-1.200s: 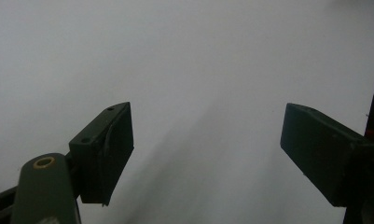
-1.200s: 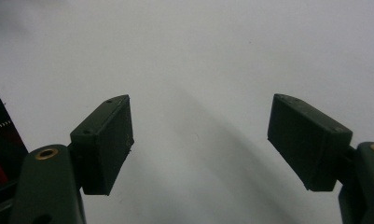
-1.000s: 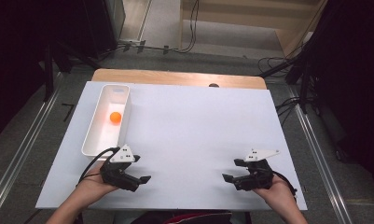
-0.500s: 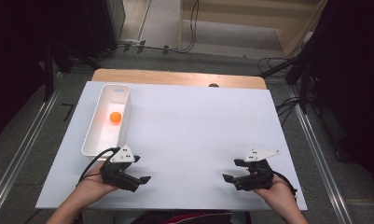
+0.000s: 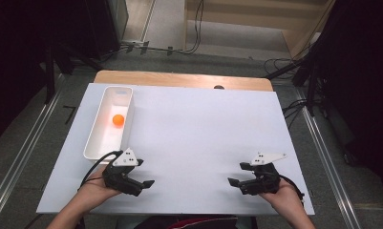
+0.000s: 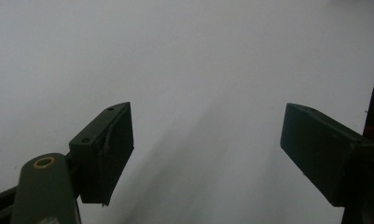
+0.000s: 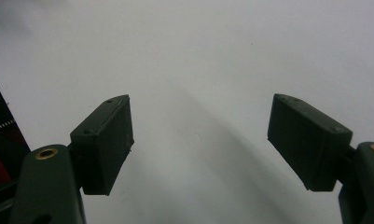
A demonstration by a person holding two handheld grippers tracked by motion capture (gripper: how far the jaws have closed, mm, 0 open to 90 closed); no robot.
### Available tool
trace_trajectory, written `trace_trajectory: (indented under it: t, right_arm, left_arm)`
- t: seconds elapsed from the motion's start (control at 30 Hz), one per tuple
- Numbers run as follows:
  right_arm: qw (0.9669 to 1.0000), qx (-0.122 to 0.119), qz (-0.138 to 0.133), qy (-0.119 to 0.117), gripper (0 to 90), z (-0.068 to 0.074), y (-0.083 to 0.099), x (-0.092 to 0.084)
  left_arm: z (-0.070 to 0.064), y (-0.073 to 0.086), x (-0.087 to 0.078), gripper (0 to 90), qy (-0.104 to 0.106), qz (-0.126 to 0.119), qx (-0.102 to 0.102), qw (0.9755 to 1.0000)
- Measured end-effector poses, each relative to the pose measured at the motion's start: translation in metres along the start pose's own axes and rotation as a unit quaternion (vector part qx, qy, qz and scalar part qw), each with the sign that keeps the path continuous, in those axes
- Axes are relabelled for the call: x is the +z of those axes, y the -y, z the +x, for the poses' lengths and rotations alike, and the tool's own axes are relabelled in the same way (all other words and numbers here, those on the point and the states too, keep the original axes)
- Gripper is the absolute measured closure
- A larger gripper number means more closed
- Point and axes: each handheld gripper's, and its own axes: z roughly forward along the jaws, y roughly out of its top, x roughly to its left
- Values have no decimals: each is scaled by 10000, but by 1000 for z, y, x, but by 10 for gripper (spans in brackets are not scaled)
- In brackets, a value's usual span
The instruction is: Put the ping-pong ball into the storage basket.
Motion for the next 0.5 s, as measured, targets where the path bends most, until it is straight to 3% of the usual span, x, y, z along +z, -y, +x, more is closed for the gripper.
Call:
trace_trajectory:
  t: [0.5]
  right_arm:
    - [10000, 6, -10, 11, 207, 0, 0, 0]
  left_arm:
    - [1, 1, 1, 167, 13, 31, 31, 10000]
